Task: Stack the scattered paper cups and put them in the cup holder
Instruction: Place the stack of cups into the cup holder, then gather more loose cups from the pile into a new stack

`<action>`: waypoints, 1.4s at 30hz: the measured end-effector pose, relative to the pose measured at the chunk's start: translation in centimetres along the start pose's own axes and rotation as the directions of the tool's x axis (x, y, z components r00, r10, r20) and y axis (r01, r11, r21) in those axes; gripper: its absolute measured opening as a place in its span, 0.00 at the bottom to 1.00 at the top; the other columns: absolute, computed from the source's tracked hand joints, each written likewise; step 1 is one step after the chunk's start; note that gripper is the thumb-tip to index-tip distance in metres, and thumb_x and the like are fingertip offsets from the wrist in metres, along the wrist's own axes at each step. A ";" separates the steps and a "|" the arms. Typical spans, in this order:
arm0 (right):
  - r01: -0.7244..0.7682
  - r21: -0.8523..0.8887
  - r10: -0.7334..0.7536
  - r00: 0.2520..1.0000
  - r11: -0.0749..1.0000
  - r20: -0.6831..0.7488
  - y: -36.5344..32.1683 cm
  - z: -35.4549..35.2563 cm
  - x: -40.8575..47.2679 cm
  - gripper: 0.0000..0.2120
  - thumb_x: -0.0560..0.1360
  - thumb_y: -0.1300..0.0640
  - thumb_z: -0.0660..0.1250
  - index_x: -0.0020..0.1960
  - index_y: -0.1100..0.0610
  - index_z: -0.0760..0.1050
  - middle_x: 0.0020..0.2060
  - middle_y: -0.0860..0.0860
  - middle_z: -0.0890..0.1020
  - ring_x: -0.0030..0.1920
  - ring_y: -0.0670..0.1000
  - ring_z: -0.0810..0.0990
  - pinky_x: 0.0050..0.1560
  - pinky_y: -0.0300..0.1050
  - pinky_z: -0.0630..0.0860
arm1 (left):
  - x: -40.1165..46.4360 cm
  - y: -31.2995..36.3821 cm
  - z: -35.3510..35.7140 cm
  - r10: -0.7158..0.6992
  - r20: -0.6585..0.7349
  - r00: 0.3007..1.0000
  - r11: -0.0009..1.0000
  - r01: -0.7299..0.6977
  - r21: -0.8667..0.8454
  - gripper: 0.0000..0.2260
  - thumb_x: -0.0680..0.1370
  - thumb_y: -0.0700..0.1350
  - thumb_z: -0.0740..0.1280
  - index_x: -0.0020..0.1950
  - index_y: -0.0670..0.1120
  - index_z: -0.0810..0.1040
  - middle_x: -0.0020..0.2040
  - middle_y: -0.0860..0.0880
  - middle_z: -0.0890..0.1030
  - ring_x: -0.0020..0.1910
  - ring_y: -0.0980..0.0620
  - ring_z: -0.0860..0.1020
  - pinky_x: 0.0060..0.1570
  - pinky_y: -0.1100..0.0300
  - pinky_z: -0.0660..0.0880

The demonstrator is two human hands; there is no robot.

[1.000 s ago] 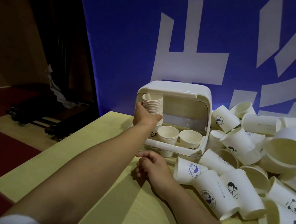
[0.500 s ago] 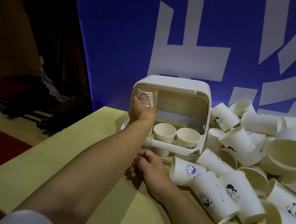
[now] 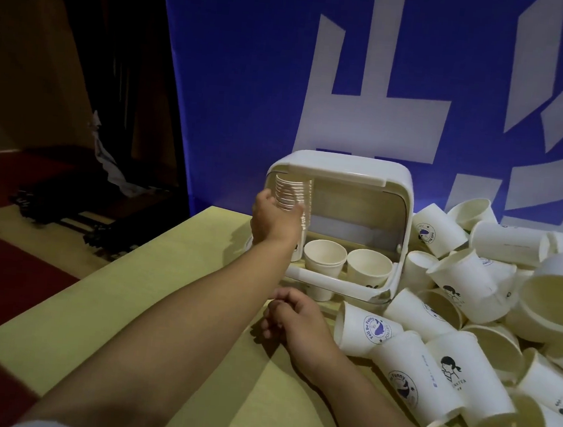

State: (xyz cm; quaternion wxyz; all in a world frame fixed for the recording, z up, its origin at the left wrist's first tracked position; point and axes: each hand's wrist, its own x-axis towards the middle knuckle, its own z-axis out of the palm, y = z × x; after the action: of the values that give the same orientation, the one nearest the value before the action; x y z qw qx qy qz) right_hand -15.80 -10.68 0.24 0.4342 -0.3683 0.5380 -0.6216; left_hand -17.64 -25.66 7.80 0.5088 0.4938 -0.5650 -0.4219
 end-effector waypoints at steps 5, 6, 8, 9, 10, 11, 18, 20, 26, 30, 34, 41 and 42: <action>0.002 -0.058 -0.007 0.997 0.998 -0.083 -0.9 1.2 -1.4 0.14 0.78 0.70 0.57 0.53 0.60 0.80 0.32 0.51 0.78 0.33 0.49 0.76 0.35 0.43 0.74 | -2.5 1.8 -3.8 -0.012 -0.142 0.990 0.930 -0.041 -0.364 0.17 0.78 0.46 0.73 0.63 0.54 0.72 0.51 0.59 0.76 0.52 0.54 0.79 0.56 0.56 0.77; 0.002 -0.093 -0.011 0.995 0.996 -0.097 -1.5 1.5 -2.0 0.14 0.79 0.69 0.57 0.52 0.59 0.80 0.33 0.52 0.79 0.34 0.50 0.75 0.34 0.43 0.73 | -3.2 2.2 -4.4 -0.011 -0.159 0.987 0.908 -0.057 -0.415 0.16 0.78 0.45 0.73 0.62 0.54 0.72 0.50 0.59 0.76 0.52 0.56 0.78 0.55 0.59 0.76; 0.031 -0.176 -0.053 0.992 0.984 -0.117 -3.2 1.3 -3.4 0.13 0.80 0.67 0.59 0.51 0.56 0.80 0.35 0.51 0.79 0.33 0.49 0.75 0.32 0.43 0.72 | -5.0 2.4 -5.3 0.003 -0.155 0.988 0.875 -0.077 -0.477 0.15 0.78 0.45 0.73 0.61 0.53 0.72 0.49 0.58 0.77 0.50 0.61 0.77 0.51 0.67 0.74; 0.078 -0.257 -0.113 0.986 0.963 -0.125 -4.2 0.7 -4.4 0.12 0.80 0.66 0.60 0.49 0.53 0.80 0.35 0.49 0.79 0.33 0.47 0.76 0.32 0.43 0.73 | -6.0 2.0 -5.7 0.019 -0.129 0.992 0.865 -0.081 -0.495 0.14 0.78 0.45 0.72 0.61 0.52 0.73 0.49 0.57 0.78 0.48 0.62 0.77 0.47 0.70 0.73; 0.150 -0.381 -0.212 0.969 0.913 -0.127 -5.2 -0.2 -5.6 0.12 0.79 0.65 0.62 0.48 0.51 0.80 0.35 0.46 0.80 0.33 0.45 0.77 0.33 0.40 0.74 | -6.9 1.5 -5.9 0.043 -0.079 0.996 0.862 -0.077 -0.500 0.13 0.79 0.46 0.72 0.61 0.51 0.74 0.49 0.56 0.79 0.47 0.61 0.78 0.44 0.71 0.73; 0.225 -0.528 -0.331 0.937 0.819 -0.114 -6.0 -1.4 -6.8 0.11 0.79 0.64 0.63 0.48 0.50 0.80 0.35 0.43 0.80 0.34 0.42 0.77 0.34 0.38 0.75 | -7.8 0.8 -6.1 0.071 0.009 0.997 0.873 -0.058 -0.485 0.11 0.79 0.46 0.71 0.59 0.51 0.75 0.50 0.54 0.80 0.45 0.59 0.79 0.41 0.69 0.73; 0.062 -0.998 -0.371 0.928 0.029 0.047 -7.7 -8.8 -10.7 0.14 0.79 0.51 0.66 0.64 0.46 0.75 0.57 0.42 0.76 0.56 0.46 0.73 0.54 0.41 0.70 | -10.9 -4.0 -9.1 0.240 0.751 0.615 0.965 -0.067 -0.254 0.03 0.77 0.43 0.72 0.50 0.50 0.81 0.39 0.52 0.80 0.35 0.56 0.76 0.33 0.65 0.72; 0.056 -0.992 -0.329 0.940 -0.116 0.092 -7.7 -9.2 -10.4 0.17 0.79 0.46 0.64 0.68 0.45 0.73 0.62 0.45 0.76 0.61 0.50 0.72 0.57 0.44 0.69 | -11.1 -4.8 -9.7 0.189 0.807 0.559 0.978 -0.184 -0.102 0.03 0.78 0.45 0.72 0.47 0.53 0.82 0.38 0.58 0.81 0.38 0.54 0.76 0.36 0.62 0.76; 0.035 -0.925 -0.147 0.984 -0.378 0.097 -7.7 -8.2 -7.3 0.31 0.75 0.37 0.66 0.75 0.41 0.60 0.70 0.47 0.73 0.68 0.53 0.71 0.66 0.54 0.66 | -10.3 -5.3 -10.0 0.198 0.787 0.585 0.964 -0.259 -0.050 0.03 0.76 0.50 0.73 0.48 0.58 0.83 0.44 0.53 0.83 0.41 0.52 0.75 0.43 0.47 0.81; 0.022 -0.911 -0.115 0.990 -0.411 0.076 -7.2 -7.9 -6.5 0.34 0.74 0.38 0.69 0.75 0.43 0.60 0.70 0.49 0.71 0.67 0.54 0.72 0.67 0.56 0.66 | -9.8 -5.2 -10.3 0.210 0.770 0.602 0.963 -0.261 -0.059 0.04 0.76 0.49 0.73 0.49 0.57 0.83 0.42 0.58 0.81 0.40 0.54 0.74 0.40 0.57 0.78; 0.078 -0.916 -0.082 0.990 -0.393 0.119 -5.8 -8.1 -7.2 0.35 0.72 0.40 0.72 0.73 0.41 0.59 0.71 0.49 0.68 0.69 0.54 0.70 0.69 0.59 0.63 | -10.0 -4.8 -10.7 0.212 0.782 0.586 0.958 -0.281 -0.049 0.07 0.75 0.51 0.74 0.53 0.58 0.81 0.49 0.56 0.81 0.43 0.54 0.76 0.41 0.59 0.77; 0.088 -0.982 -0.296 0.946 -0.165 0.134 -5.7 -8.2 -8.0 0.32 0.71 0.34 0.69 0.70 0.42 0.62 0.62 0.47 0.80 0.60 0.53 0.76 0.63 0.54 0.67 | -10.3 -4.5 -10.4 0.235 0.862 0.450 0.916 -0.399 -0.042 0.34 0.66 0.52 0.82 0.67 0.66 0.71 0.64 0.61 0.73 0.63 0.58 0.72 0.56 0.59 0.74; 0.086 -0.996 -0.346 0.935 -0.009 0.084 -5.9 -8.1 -8.2 0.34 0.70 0.35 0.71 0.70 0.41 0.62 0.62 0.47 0.81 0.59 0.52 0.77 0.62 0.53 0.69 | -10.4 -4.6 -10.3 0.238 0.870 0.431 0.919 -0.391 -0.058 0.38 0.65 0.52 0.82 0.70 0.67 0.69 0.67 0.60 0.72 0.66 0.57 0.72 0.60 0.56 0.75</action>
State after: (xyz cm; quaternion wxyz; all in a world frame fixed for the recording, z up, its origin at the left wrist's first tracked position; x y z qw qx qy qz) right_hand -21.24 0.12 4.89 -0.0990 -0.5828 0.7900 -0.1625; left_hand -6.88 -15.84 2.91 0.1872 0.1387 -0.8546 -0.4641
